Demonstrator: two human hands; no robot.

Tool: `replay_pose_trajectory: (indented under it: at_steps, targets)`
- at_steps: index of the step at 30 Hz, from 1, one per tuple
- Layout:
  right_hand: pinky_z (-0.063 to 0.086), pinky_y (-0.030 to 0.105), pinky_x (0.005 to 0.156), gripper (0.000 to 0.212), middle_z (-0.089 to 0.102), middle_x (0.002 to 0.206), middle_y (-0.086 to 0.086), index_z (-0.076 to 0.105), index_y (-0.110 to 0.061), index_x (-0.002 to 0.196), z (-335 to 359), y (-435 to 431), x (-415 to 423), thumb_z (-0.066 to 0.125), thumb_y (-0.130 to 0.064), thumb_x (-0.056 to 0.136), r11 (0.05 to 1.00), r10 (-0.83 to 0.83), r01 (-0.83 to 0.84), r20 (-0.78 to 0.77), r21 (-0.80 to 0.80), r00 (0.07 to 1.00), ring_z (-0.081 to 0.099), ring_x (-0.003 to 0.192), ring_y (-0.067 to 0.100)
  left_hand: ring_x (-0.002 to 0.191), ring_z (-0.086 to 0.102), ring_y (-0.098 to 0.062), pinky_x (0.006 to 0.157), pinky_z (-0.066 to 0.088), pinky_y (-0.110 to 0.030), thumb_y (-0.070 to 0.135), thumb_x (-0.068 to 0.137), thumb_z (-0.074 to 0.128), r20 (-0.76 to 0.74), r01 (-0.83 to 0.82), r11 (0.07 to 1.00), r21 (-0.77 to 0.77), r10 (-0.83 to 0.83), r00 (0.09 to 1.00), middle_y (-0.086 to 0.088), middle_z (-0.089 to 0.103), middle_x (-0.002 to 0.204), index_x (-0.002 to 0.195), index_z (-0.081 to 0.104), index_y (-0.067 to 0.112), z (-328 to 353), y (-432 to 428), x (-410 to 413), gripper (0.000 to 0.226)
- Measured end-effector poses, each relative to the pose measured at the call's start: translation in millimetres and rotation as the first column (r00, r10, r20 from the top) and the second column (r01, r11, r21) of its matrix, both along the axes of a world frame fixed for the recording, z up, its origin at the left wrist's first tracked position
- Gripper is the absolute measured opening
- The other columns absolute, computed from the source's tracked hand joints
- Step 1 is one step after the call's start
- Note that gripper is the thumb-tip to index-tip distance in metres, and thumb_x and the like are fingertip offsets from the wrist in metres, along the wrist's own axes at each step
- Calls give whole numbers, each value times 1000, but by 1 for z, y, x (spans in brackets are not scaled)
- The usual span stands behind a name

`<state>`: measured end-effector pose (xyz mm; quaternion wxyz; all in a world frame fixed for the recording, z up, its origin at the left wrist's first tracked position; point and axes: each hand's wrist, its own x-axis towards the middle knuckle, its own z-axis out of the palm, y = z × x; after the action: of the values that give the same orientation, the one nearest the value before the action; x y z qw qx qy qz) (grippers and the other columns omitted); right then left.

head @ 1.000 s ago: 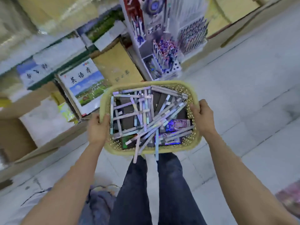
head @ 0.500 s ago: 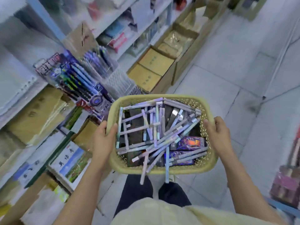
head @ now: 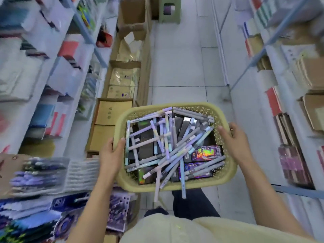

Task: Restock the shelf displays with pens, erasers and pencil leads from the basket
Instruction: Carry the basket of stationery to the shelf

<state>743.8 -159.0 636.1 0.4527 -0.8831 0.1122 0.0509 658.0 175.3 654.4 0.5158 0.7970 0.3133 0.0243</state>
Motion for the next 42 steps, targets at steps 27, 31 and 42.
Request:
replay_pose_trajectory:
  at_steps: [27,31,42]
  targets:
    - [31,13,46,34,39,61,-6,40,-21,68,24,-35,548,59,-28,95,969,-246,244,46,45,968,38,51,1,72,55,-23,64,43,-37,33,97,53,18,280,960,27,-280,960,-12,62,83,97,61,13,11,-17,637,21]
    - [32,12,47,36,39,60,-7,36,-23,66,23,-45,642,59,-26,95,969,-246,245,64,27,967,41,49,-5,78,60,-33,69,48,-44,34,98,52,8,294,956,10,-295,956,-20,63,89,97,61,14,12,-31,730,22]
    - [32,24,55,30,47,67,1,48,-10,79,32,-88,899,57,-33,95,986,-167,167,30,2,985,42,59,12,70,55,-23,63,44,-36,29,96,54,31,222,975,2,-221,975,-12,61,80,90,60,14,22,-73,968,17]
